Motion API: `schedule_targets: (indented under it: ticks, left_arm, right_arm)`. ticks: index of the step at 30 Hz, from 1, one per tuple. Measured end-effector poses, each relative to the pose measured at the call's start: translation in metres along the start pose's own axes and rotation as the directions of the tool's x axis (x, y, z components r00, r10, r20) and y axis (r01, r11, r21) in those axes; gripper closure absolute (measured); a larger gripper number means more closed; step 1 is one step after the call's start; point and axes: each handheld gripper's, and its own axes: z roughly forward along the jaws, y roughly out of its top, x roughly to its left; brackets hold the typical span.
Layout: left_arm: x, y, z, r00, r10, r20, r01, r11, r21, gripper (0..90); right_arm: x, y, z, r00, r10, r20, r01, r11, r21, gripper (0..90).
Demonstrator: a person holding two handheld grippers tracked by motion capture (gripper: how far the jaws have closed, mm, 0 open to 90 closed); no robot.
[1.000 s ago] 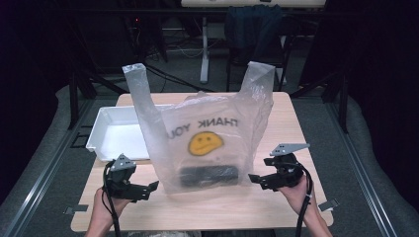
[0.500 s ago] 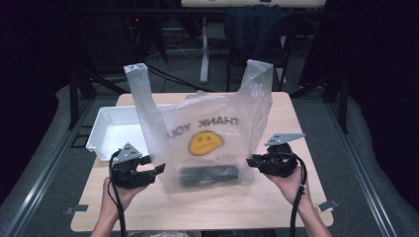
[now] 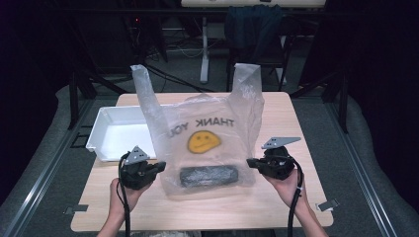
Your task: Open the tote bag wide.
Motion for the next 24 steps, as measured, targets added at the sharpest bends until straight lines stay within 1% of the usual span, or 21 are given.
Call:
schedule_targets:
  ticks: [1, 6, 7, 8, 9, 11, 12, 16, 21, 23, 24]
  left_arm:
    - [-0.001, 0.0, 0.001, 1.0, -0.001, 0.001, 0.001, 1.0, 0.008, 88.9]
    - [-0.001, -0.003, 0.002, 1.0, 0.008, 0.001, -0.008, 0.9997, 0.022, 89.3]
    - [-0.001, -0.004, 0.004, 1.0, 0.004, 0.008, -0.004, 0.9995, 0.032, 89.4]
    - [-0.001, -0.004, 0.004, 1.0, 0.004, 0.008, -0.004, 0.9995, 0.032, 89.3]
    - [0.0, -0.005, 0.004, 0.9999, 0.009, 0.007, -0.009, 0.9993, 0.037, 89.3]
    - [0.0, -0.007, 0.007, 0.9999, 0.005, 0.014, -0.005, 0.9986, 0.052, 89.4]
    - [0.0, -0.007, 0.007, 0.9999, 0.005, 0.014, -0.005, 0.9986, 0.052, 89.3]
    - [0.0, -0.01, 0.01, 0.9998, 0.0, 0.019, -0.001, 0.9973, 0.074, 89.3]
    - [-0.001, -0.011, 0.01, 0.9997, 0.001, 0.023, -0.003, 0.9967, 0.081, 89.0]
    - [-0.001, -0.011, 0.01, 0.9997, 0.0, 0.023, -0.002, 0.9959, 0.091, 87.0]
    - [-0.001, -0.01, 0.01, 0.9997, 0.002, 0.024, -0.005, 0.9951, 0.099, 81.1]
  right_arm:
    - [0.0, 0.0, -0.001, 1.0, -0.002, -0.001, 0.002, 1.0, 0.009, 90.0]
    - [-0.001, -0.003, 0.001, 1.0, -0.003, 0.004, 0.003, 1.0, 0.014, 90.0]
    - [-0.003, -0.005, 0.002, 1.0, 0.007, -0.002, -0.007, 1.0, 0.014, 90.0]
    - [-0.003, -0.005, 0.002, 1.0, 0.007, -0.002, -0.007, 1.0, 0.014, 90.0]
    - [-0.003, -0.005, 0.002, 1.0, 0.009, -0.001, -0.009, 1.0, 0.023, 90.0]
    - [-0.005, -0.008, 0.005, 0.9998, 0.018, -0.001, -0.018, 0.999, 0.032, 90.0]
    - [-0.005, -0.008, 0.005, 0.9998, 0.018, -0.001, -0.018, 0.999, 0.032, 90.0]
    - [-0.006, -0.013, 0.011, 0.9998, 0.019, 0.0, -0.019, 0.998, 0.063, 90.0]
    - [-0.005, -0.014, 0.01, 0.9998, 0.02, -0.001, -0.019, 0.998, 0.062, 90.0]
    - [-0.005, -0.015, 0.011, 0.9998, 0.02, -0.001, -0.02, 0.997, 0.071, 90.0]
    - [-0.006, -0.015, 0.011, 0.9997, 0.023, -0.005, -0.023, 0.997, 0.072, 90.0]
